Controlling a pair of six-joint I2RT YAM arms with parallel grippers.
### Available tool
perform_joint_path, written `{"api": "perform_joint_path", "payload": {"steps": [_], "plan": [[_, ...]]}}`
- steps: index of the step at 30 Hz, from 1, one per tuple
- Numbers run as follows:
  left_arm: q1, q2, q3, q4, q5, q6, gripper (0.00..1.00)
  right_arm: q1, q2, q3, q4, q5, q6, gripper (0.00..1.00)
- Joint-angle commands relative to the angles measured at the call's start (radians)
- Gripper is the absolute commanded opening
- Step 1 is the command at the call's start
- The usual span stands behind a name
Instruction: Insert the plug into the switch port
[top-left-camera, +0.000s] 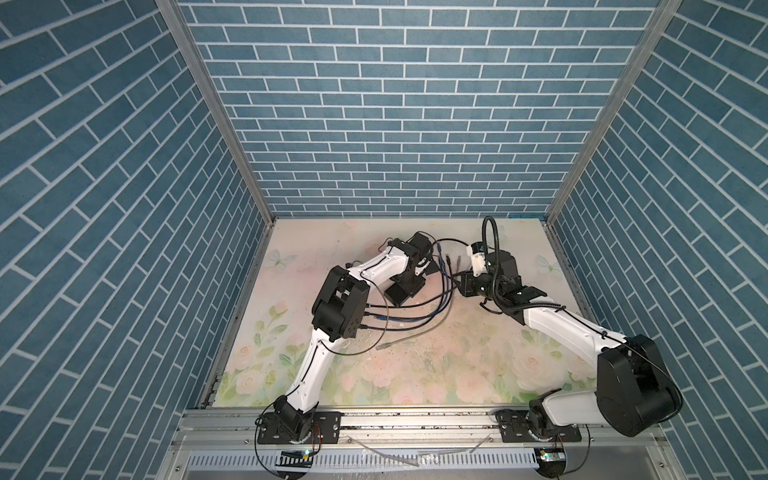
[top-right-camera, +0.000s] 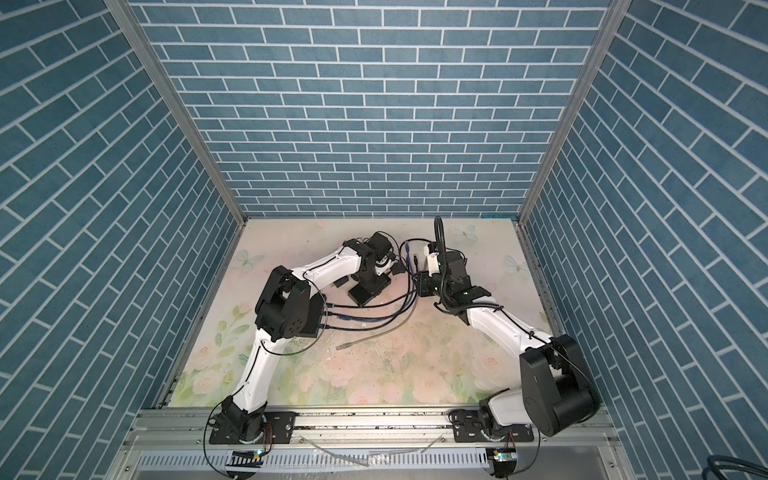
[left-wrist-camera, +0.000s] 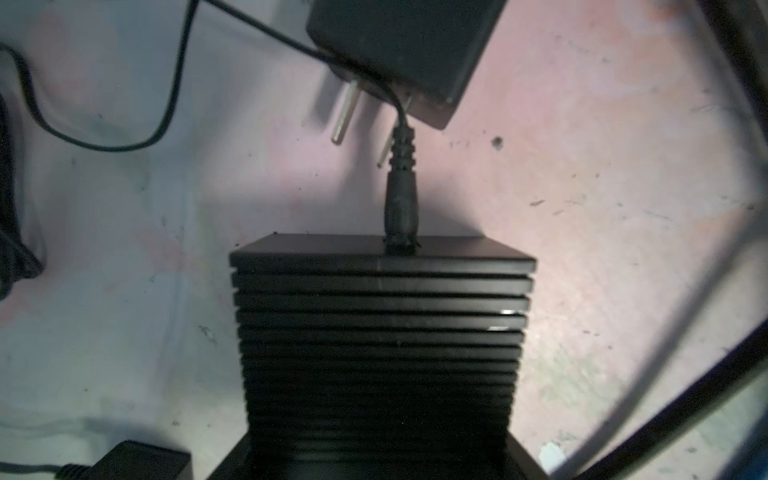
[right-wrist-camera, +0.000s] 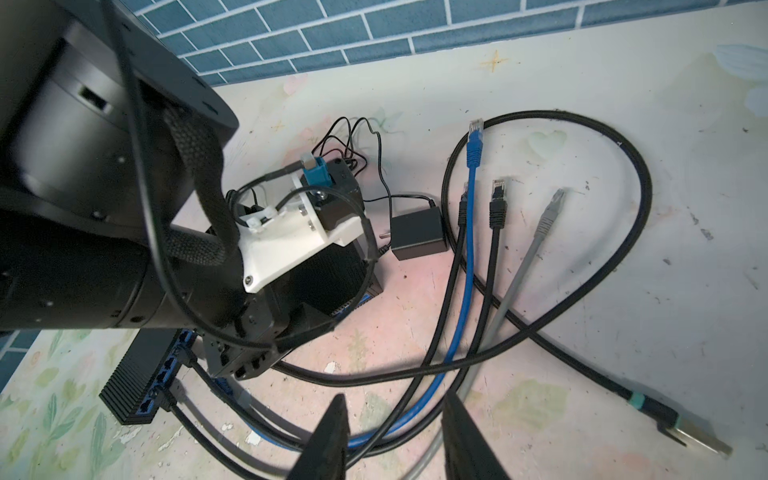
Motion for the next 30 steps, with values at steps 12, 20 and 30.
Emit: {"api": "perform_joint_path", "payload": {"steps": [12,20,30], "plan": [[0.014,-0.111,-0.168,0.212,0.008,-0.019,0.91,-0.003,-0.025,-0.089,0.066,-0.065,-0.030,0.38],[0.013,-0.284,-0.329,0.424,0.022,-0.044,0.99,0.008,-0.074,-0.105,0.042,-0.063,-0.064,0.38],[-0.006,-0.531,-0.640,0.804,0.033,-0.065,1.00,0.033,-0.077,-0.104,-0.005,-0.028,-0.103,0.38]]}}
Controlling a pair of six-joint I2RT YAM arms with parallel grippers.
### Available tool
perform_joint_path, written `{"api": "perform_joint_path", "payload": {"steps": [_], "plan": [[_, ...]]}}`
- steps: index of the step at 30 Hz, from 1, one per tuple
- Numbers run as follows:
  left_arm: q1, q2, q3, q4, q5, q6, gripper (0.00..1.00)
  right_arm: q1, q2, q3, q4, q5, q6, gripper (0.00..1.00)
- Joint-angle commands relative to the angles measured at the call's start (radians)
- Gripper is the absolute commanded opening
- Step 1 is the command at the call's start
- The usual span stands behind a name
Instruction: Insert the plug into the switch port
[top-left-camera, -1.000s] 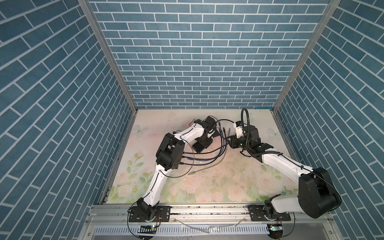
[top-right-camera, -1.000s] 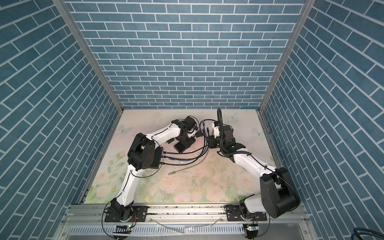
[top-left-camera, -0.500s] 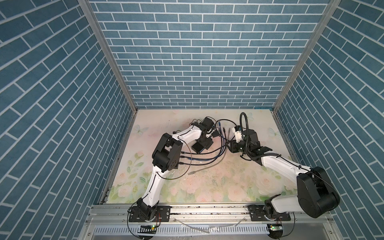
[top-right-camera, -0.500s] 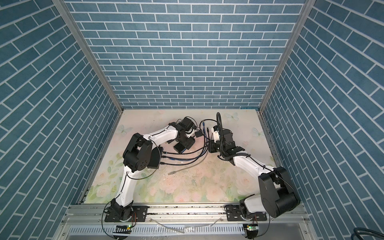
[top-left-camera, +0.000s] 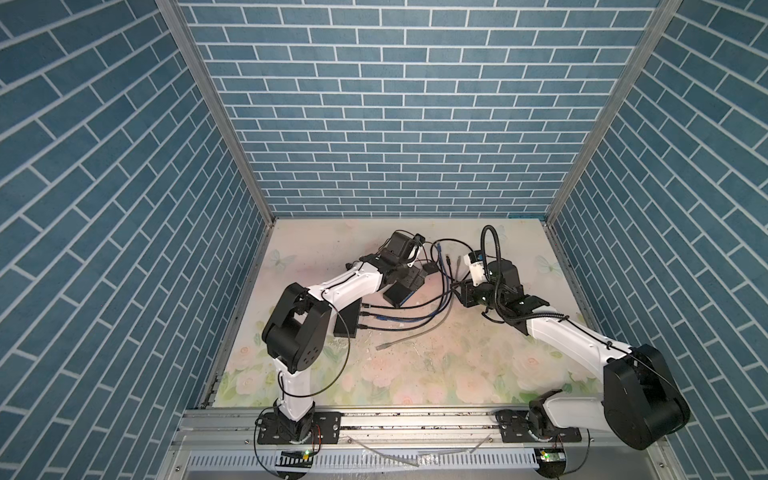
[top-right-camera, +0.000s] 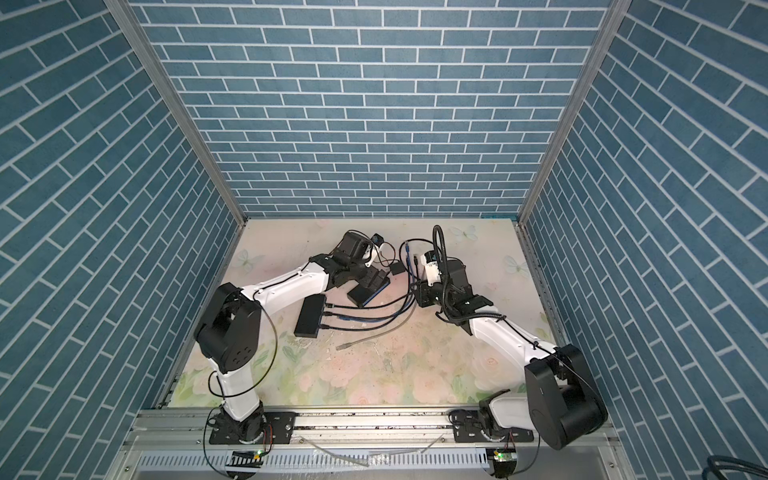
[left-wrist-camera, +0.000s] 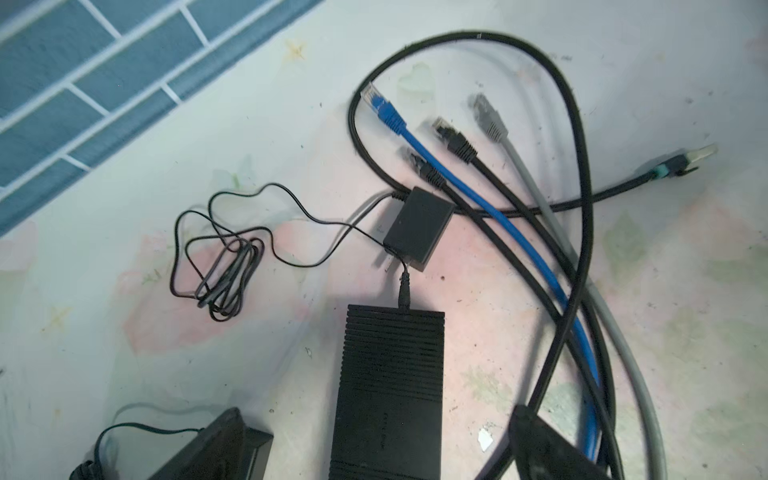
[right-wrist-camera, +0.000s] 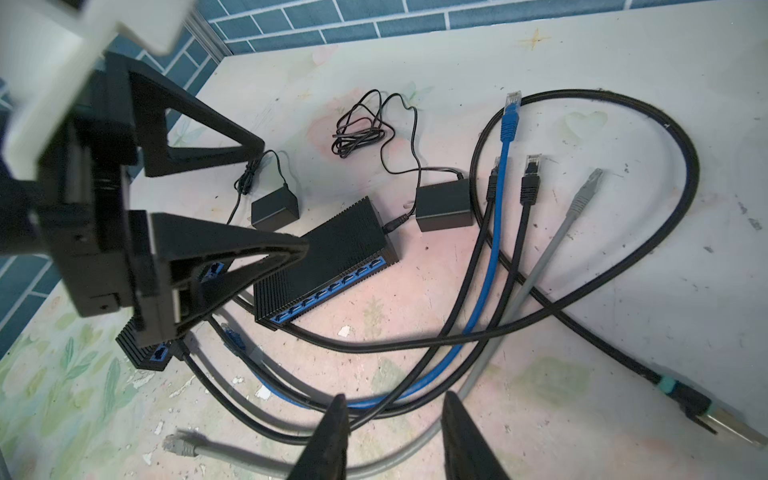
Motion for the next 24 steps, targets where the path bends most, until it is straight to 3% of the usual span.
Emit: {"api": "perform_joint_path", "payload": {"steps": [1,8,24], "plan": [[-0.010,-0.060,-0.086,0.178,0.010,-0.018,0.99,0.012,-0.012,-0.023,-0.022,0.018,-0.043,0.38],[-0.024,-0.172,-0.244,0.334,-0.028,-0.060,1.00,0.031,0.013,-0.015,-0.030,0.018,-0.062,0.37],[-0.024,-0.285,-0.374,0.369,-0.163,-0.244,1.00,0.081,0.054,0.007,-0.041,0.030,-0.104,0.37]]}}
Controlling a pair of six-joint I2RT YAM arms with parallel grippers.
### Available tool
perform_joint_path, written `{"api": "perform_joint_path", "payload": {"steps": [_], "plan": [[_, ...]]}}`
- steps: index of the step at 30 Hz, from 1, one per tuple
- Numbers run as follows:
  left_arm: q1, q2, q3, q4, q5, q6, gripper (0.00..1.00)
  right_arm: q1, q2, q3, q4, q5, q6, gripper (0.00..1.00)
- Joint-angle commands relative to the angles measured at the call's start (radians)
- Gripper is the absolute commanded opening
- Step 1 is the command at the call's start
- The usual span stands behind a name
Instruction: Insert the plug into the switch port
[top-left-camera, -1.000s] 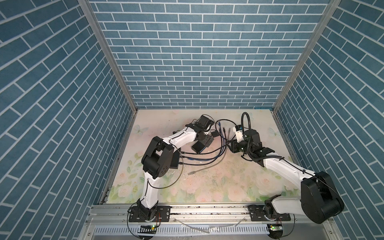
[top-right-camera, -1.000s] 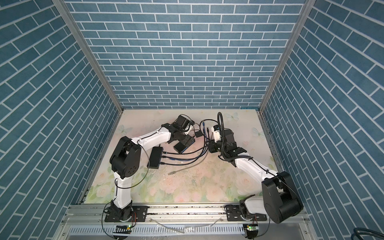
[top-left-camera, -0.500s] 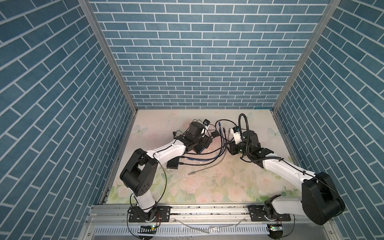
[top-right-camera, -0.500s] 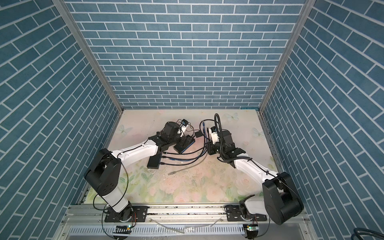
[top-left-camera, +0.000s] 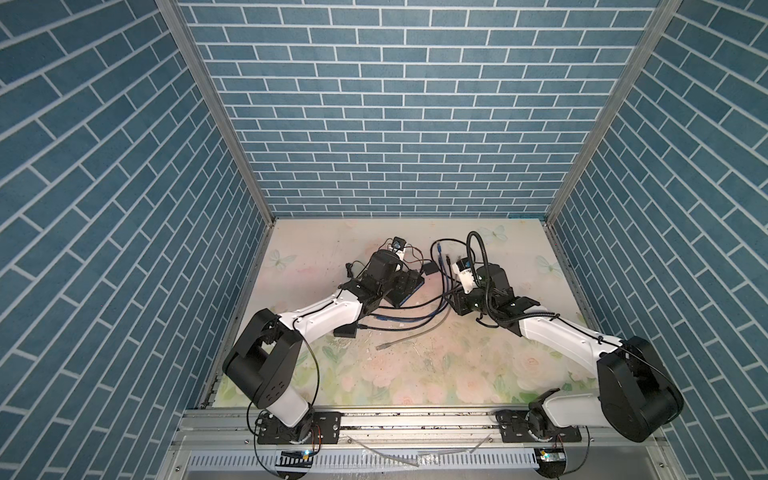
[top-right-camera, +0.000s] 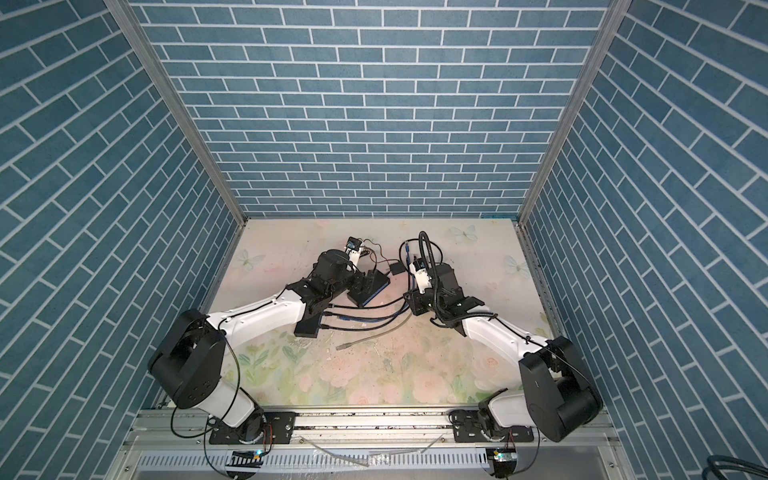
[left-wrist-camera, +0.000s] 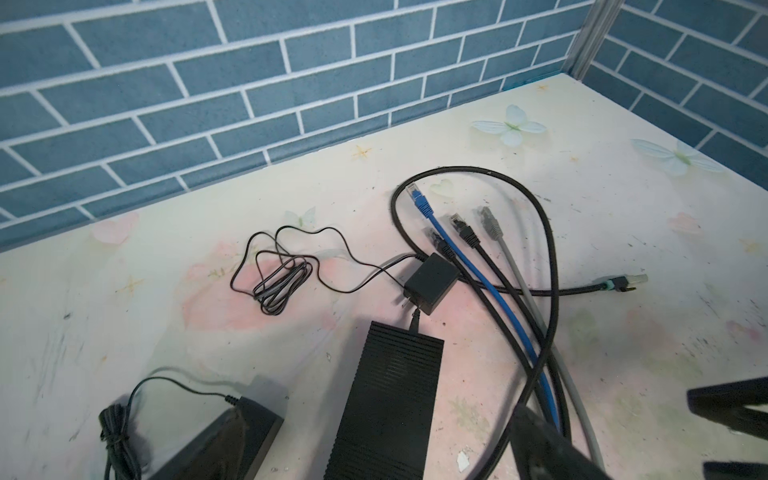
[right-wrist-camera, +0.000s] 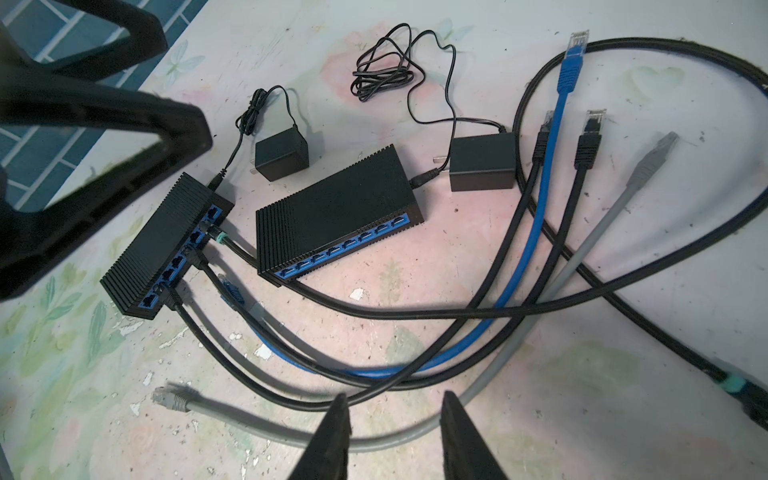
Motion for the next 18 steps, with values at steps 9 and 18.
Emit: {"api": "perform_joint_path", "payload": {"steps": [9,18], "plan": [[-0.004,-0.118,-0.091,-0.055,-0.093,-0.063,1.00,0.040,0.051,-0.007,0.044,0.021,-0.118,0.34],[-0.003,-0.162,-0.174,-0.112,-0.082,-0.115,1.00,0.076,0.104,0.001,0.101,-0.031,-0.227,0.35]]}}
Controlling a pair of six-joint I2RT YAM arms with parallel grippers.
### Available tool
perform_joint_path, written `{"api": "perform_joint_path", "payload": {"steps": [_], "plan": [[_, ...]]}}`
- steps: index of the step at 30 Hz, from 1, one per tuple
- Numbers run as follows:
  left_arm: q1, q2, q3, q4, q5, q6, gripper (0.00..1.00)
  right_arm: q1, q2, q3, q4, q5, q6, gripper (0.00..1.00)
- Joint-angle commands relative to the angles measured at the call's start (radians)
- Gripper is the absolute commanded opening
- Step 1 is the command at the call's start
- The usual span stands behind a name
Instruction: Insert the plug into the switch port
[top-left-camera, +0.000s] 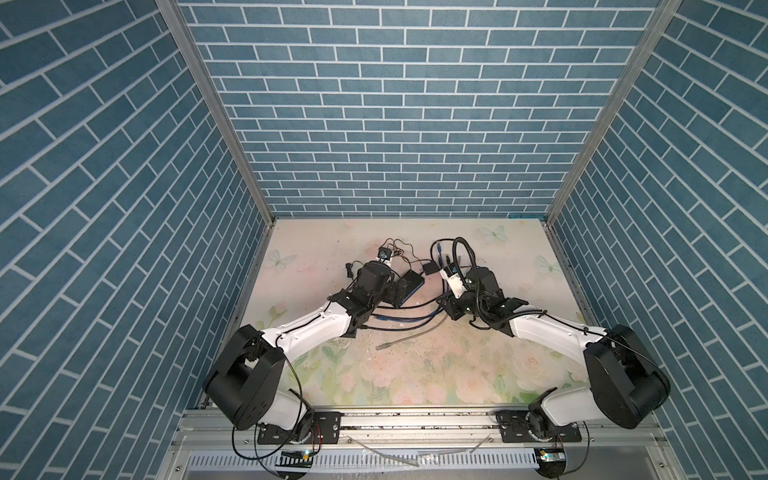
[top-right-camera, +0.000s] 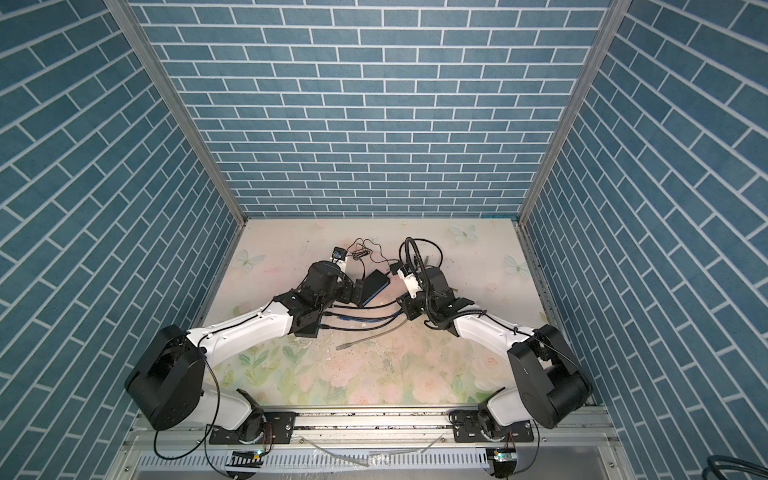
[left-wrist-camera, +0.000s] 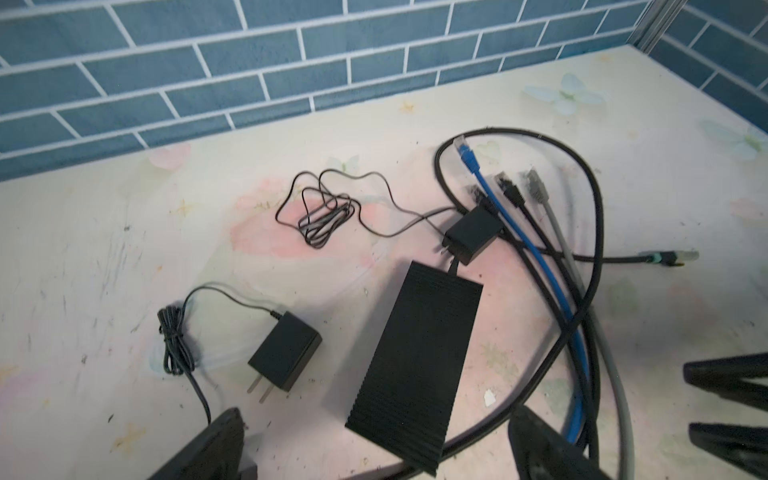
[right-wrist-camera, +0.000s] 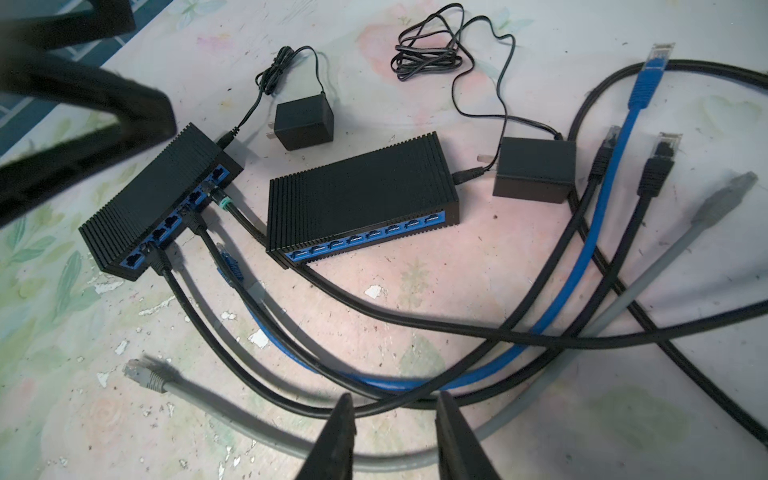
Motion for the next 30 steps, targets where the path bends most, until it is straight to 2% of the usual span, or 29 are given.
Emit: {"api": "perform_joint_path", "payload": {"steps": [1,5,10,24,30], "plan": [[-0.003,-0.036,-0.042,-0.037,-0.012,-0.039,1.00,0.020,0.026,-0.003,0.033,-0.039,-0.123,0.35],[-0.005,-0.056,-0.064,-0.088,-0.026,-0.052,1.00,0.035,0.031,-0.035,0.071,-0.035,-0.201,0.35],[-0.004,-0.082,-0.100,-0.142,-0.065,-0.073,1.00,0.042,0.060,-0.027,0.061,-0.058,-0.222,0.32],[-0.001,-0.129,-0.227,-0.039,-0.073,-0.128,0.99,0.150,0.197,0.069,0.008,-0.114,-0.337,0.20],[0.000,-0.160,-0.263,-0.055,-0.094,-0.138,1.00,0.172,0.242,0.112,-0.004,-0.136,-0.374,0.20]]}}
